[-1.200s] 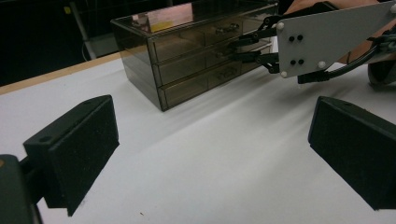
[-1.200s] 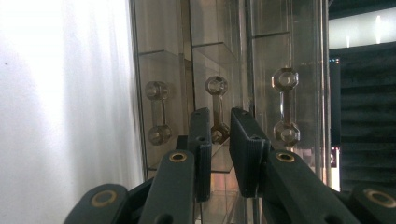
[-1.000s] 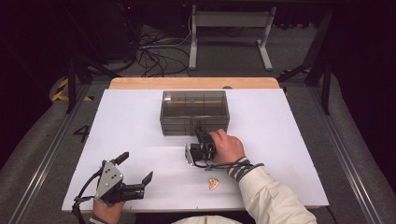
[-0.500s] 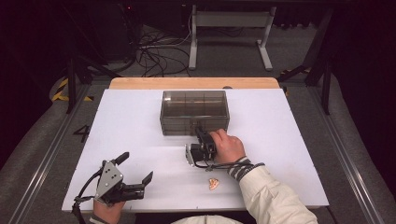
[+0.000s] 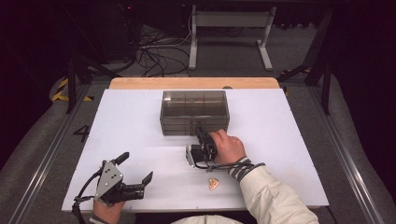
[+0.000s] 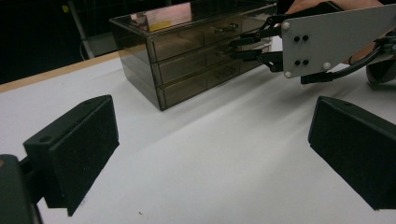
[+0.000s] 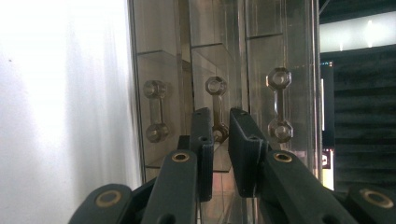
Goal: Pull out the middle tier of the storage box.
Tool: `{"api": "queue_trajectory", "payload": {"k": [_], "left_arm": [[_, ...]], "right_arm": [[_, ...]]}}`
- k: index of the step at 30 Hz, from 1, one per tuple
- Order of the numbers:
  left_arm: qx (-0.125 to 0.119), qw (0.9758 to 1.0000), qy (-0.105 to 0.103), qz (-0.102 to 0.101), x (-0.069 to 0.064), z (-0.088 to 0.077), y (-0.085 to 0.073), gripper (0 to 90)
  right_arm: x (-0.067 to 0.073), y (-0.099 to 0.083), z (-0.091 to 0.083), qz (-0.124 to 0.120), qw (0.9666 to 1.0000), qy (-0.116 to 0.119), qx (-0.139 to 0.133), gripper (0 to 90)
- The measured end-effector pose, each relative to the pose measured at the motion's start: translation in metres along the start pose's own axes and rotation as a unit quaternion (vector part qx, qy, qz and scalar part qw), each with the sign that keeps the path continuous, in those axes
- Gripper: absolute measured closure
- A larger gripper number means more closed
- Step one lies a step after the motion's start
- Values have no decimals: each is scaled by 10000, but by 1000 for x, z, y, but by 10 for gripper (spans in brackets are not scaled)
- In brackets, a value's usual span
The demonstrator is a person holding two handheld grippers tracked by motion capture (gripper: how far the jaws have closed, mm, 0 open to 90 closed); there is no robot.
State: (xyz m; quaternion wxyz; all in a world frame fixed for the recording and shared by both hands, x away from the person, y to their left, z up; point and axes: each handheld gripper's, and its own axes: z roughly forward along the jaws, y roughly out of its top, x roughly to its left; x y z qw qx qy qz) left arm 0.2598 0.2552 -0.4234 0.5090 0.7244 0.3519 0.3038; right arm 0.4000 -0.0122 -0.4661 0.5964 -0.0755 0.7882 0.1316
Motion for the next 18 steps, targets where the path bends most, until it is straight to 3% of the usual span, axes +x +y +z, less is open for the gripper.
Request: {"api": "queue_trajectory", "payload": {"k": [18], "left_arm": [[31, 10000, -14, -3, -1, 1, 0, 24]], "right_arm": [[4, 1, -15, 34, 9999, 47, -85, 806]]}}
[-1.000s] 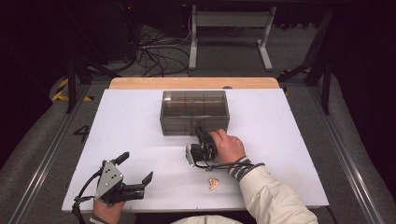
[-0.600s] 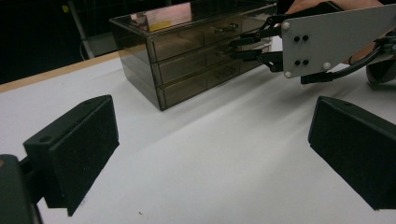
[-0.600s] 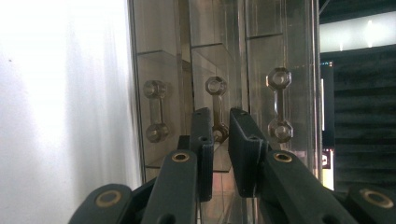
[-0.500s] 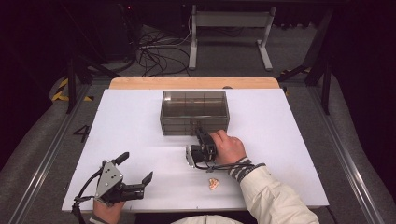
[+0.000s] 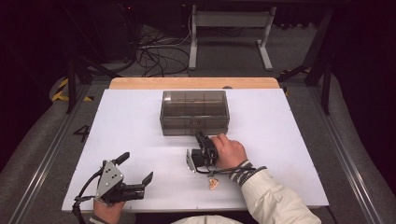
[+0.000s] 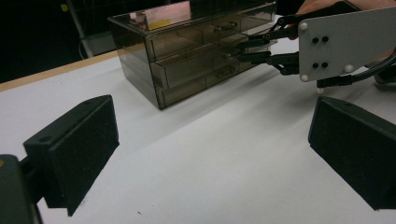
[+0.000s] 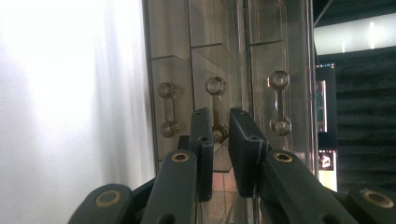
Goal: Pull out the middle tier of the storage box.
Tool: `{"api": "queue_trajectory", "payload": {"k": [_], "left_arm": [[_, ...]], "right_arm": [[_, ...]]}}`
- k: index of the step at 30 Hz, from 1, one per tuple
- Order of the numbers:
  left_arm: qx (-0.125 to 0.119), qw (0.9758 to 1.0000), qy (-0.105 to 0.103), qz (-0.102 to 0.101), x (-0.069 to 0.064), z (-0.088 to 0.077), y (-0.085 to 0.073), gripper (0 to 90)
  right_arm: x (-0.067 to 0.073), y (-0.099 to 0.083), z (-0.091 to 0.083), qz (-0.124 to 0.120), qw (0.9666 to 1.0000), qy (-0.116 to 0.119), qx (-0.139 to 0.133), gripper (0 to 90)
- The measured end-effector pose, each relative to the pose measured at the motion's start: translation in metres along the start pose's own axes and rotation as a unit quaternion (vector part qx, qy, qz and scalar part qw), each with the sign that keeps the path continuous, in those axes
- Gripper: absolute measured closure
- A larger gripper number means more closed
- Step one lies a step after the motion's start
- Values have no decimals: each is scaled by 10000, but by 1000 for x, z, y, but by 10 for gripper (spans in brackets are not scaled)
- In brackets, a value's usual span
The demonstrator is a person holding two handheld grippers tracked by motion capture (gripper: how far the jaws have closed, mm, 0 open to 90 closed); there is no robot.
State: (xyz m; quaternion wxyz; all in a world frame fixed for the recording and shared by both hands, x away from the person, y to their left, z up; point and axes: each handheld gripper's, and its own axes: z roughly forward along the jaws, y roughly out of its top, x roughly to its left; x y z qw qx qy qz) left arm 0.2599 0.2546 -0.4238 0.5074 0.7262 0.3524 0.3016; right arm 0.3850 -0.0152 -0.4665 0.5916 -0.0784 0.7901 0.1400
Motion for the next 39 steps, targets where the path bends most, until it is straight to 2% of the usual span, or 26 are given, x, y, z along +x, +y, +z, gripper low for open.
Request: {"api": "queue_trajectory", "payload": {"k": [9, 13, 14, 15, 16, 19, 21, 25, 27, 39], "left_arm": [[8, 10000, -8, -10, 0, 0, 0, 24], [9, 10000, -13, -3, 0, 0, 0, 24], [11, 10000, -9, -5, 0, 0, 0, 24], [10, 10000, -8, -6, 0, 0, 0, 24], [13, 10000, -5, 3, 0, 0, 0, 24], [24, 10000, -12, 10, 0, 1, 0, 24], [25, 10000, -10, 21, 0, 1, 0, 25], [26, 10000, -15, 6, 0, 1, 0, 25], [19, 10000, -10, 18, 0, 1, 0, 25], [28, 10000, -8, 20, -1, 1, 0, 25]], "right_arm": [[2, -1, -4, 67, 10000, 20, -52, 785], [-2, -1, -5, 101, 9999, 71, -107, 718], [-3, -2, -6, 171, 9998, 104, -91, 677], [-3, -2, -6, 171, 9998, 104, -91, 677], [-5, -3, -8, 275, 9994, 191, -79, 610], [-6, -3, -9, 399, 9989, 238, -67, 577], [-8, -4, -11, 339, 9991, 207, -122, 550], [-13, -3, -17, 511, 9983, 173, -204, 534], [-18, -2, -22, 750, 9967, 138, -278, 505], [-27, -5, -29, 866, 9955, 135, -359, 473]]}}
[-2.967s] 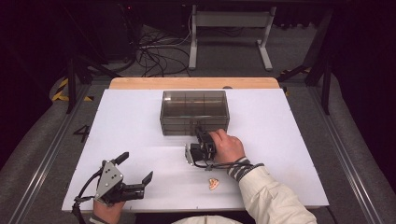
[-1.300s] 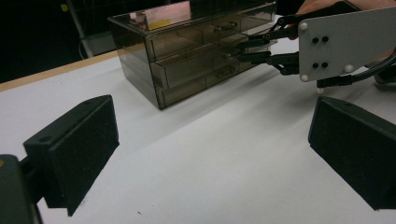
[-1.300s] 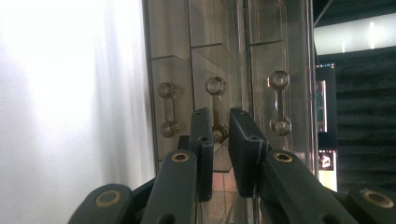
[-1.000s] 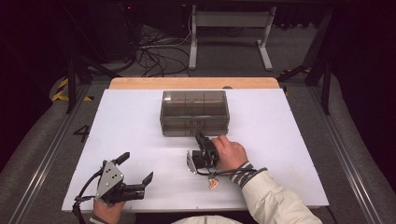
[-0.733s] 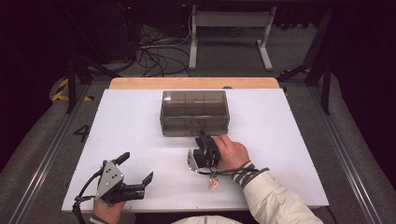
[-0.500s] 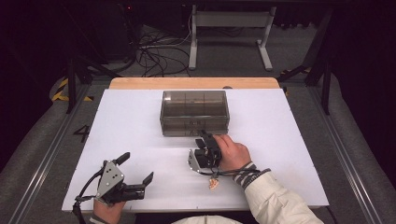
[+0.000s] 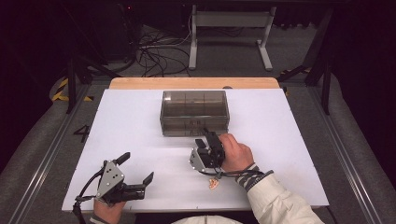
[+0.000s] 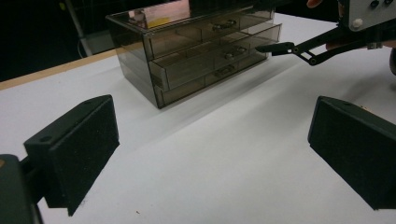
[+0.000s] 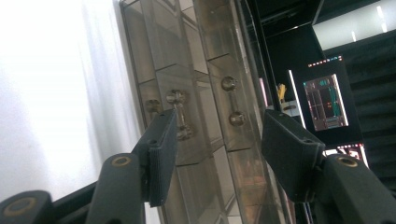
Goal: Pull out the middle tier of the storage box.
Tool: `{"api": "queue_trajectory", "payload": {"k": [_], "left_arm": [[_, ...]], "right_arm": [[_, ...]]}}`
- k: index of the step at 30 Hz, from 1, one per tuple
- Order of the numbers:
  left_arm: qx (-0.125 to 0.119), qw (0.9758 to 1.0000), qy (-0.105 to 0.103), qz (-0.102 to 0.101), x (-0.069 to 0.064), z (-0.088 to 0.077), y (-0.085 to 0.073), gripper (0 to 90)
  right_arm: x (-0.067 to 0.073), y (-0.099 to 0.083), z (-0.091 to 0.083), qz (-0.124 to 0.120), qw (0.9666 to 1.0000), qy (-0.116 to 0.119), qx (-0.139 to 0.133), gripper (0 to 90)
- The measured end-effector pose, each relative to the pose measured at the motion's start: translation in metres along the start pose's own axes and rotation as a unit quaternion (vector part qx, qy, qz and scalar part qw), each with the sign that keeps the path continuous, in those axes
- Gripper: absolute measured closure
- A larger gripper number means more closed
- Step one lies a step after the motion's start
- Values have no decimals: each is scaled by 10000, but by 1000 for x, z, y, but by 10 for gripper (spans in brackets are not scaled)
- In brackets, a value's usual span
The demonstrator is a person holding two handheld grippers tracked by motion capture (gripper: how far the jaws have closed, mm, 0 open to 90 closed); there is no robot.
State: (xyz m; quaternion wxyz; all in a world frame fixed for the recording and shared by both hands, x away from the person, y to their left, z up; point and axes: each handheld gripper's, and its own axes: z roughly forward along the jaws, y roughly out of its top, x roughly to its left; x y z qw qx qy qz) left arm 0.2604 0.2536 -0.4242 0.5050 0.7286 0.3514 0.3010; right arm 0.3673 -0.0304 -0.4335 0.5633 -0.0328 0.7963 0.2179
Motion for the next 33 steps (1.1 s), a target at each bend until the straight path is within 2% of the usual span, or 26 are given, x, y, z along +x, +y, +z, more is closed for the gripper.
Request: {"api": "queue_trajectory", "payload": {"k": [2, 5, 7, 14, 21, 27, 30, 31, 32, 33], "left_arm": [[3, 10000, -4, -16, 0, 0, 0, 25], [6, 10000, 1, -4, 0, 0, 0, 25], [9, 10000, -1, -3, 0, 0, 0, 25], [14, 10000, -3, -16, 0, 1, 0, 25], [26, 10000, -12, -19, 0, 1, 0, 25], [16, 10000, -8, -13, 0, 1, 0, 25], [19, 10000, -9, -6, 0, 1, 0, 25], [17, 10000, -13, -19, 0, 1, 0, 25], [19, 10000, -12, -20, 0, 1, 0, 25], [20, 10000, -12, -20, 0, 1, 0, 25]], "right_arm": [[-2, 0, -1, -1, 10000, 41, 33, 484], [-6, -2, -1, 200, 9997, 92, 80, 499], [-10, -3, -2, 360, 9990, 215, 124, 505], [-22, -7, -8, 674, 9967, 438, -55, 499], [-35, -12, -8, 897, 9916, 934, -45, 513], [-45, -15, -10, 1345, 9829, 1253, -128, 511], [-51, -15, -10, 1437, 9786, 1467, -146, 498], [-54, -16, -11, 1490, 9762, 1571, -154, 494], [-56, -17, -11, 1671, 9717, 1660, -199, 493], [-56, -17, -11, 1671, 9717, 1660, -199, 493]]}}
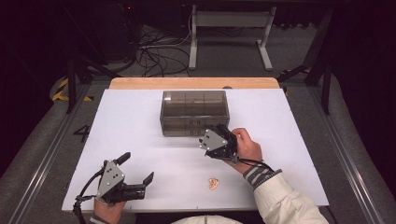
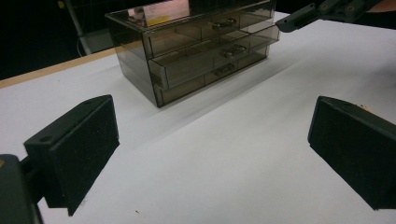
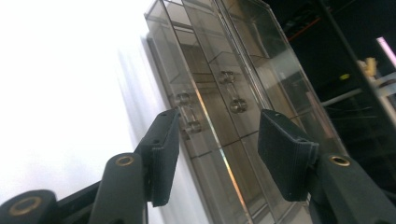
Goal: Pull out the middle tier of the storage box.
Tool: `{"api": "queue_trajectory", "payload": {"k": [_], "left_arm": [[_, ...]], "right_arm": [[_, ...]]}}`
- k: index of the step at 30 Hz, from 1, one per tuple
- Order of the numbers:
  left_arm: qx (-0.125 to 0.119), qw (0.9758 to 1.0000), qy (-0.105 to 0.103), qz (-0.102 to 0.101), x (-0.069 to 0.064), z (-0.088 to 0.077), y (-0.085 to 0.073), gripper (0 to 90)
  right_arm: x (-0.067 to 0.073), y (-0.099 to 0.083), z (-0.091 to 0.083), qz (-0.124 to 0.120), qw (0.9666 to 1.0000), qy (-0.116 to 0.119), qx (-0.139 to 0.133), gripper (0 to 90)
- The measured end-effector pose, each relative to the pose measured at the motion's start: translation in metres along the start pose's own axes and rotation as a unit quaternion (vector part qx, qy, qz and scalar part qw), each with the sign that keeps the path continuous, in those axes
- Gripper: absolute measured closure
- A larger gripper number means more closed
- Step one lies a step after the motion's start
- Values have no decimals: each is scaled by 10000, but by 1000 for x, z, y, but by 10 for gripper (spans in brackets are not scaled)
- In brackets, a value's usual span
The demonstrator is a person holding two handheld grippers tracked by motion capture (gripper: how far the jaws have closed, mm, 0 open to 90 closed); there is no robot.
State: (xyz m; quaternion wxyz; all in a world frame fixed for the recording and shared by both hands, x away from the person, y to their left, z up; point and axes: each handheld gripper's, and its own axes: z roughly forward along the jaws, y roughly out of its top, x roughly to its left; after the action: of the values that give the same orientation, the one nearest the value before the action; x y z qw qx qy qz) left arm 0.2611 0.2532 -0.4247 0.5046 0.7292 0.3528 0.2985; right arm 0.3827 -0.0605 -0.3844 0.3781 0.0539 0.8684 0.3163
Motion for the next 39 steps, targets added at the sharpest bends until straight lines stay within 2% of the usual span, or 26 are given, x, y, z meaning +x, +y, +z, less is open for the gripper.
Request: {"api": "queue_trajectory", "payload": {"k": [4, 11, 15, 18, 21, 22, 28, 39], "left_arm": [[4, 10000, -5, 15, 0, 0, 0, 25], [18, 10000, -29, 7, 0, 2, 1, 25], [16, 10000, -71, 23, 0, 4, 2, 25], [26, 9999, -85, 54, 0, 6, 2, 25], [21, 9999, -106, 47, 0, 7, 2, 25], [26, 9999, -105, 52, 0, 7, 2, 25], [25, 9999, -85, 51, 0, 6, 2, 25], [25, 10000, -68, 28, 0, 5, 1, 25]], "right_arm": [[-7, -1, -1, 162, 9996, 221, 75, 487], [-20, -3, -1, 543, 9968, 575, 140, 452], [-26, -5, -1, 626, 9956, 688, 146, 448], [-30, -6, 0, 730, 9933, 877, 177, 463], [-35, -7, 3, 814, 9886, 1229, 309, 493], [-36, -7, 4, 851, 9875, 1282, 351, 497], [-42, -10, 8, 1030, 9839, 1425, 331, 527], [-52, -7, 19, 1011, 9806, 1629, 401, 538]]}}
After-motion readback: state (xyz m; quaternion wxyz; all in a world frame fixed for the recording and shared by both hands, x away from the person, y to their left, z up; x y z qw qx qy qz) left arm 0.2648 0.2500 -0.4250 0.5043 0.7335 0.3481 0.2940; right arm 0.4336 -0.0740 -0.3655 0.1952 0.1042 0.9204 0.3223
